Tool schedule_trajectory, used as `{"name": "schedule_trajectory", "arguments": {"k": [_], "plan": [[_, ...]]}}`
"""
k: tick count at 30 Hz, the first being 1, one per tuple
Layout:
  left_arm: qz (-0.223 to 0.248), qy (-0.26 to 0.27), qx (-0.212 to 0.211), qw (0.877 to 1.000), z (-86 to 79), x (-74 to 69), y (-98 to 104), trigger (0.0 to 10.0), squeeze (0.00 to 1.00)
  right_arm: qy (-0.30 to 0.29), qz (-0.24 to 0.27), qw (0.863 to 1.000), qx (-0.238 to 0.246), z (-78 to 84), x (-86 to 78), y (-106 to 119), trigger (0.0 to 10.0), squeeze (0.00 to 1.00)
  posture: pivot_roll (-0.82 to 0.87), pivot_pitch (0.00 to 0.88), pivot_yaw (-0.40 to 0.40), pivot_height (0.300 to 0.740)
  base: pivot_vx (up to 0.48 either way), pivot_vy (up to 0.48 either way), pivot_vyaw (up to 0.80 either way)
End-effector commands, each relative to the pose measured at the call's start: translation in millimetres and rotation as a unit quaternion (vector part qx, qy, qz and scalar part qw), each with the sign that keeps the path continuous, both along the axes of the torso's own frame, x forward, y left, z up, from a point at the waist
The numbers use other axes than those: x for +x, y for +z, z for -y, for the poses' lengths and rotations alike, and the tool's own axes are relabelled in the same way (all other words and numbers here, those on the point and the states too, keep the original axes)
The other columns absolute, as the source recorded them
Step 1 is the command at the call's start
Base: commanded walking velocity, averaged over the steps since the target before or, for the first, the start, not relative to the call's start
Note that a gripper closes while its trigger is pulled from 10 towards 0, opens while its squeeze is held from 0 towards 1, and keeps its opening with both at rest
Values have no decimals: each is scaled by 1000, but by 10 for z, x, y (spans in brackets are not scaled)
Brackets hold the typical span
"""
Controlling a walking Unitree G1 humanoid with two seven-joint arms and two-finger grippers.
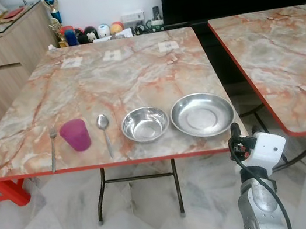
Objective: Setting the table
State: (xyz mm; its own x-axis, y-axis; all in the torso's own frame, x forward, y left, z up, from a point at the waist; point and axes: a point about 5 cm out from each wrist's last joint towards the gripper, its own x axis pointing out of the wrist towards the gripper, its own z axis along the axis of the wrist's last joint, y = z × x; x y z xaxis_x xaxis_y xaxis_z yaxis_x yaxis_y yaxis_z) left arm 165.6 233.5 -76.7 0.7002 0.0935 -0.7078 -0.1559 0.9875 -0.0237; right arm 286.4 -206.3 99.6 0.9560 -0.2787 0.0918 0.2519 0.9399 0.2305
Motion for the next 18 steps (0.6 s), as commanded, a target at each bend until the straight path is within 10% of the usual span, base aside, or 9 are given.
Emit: {"name": "schedule_trajectory", "arguments": {"k": [1,18], "plan": [[-16,0,2,1000,-38,-66,-25,10000,0,1,11,1000,-1,-30,26,70,10000,0,-28,67,8,740,375,0,0],[-32,5,2,999,-5,-207,-89,10000,0,-25,6,999,19,-19,25,50,10000,0,-12,82,-1,740,156,0,0]]}}
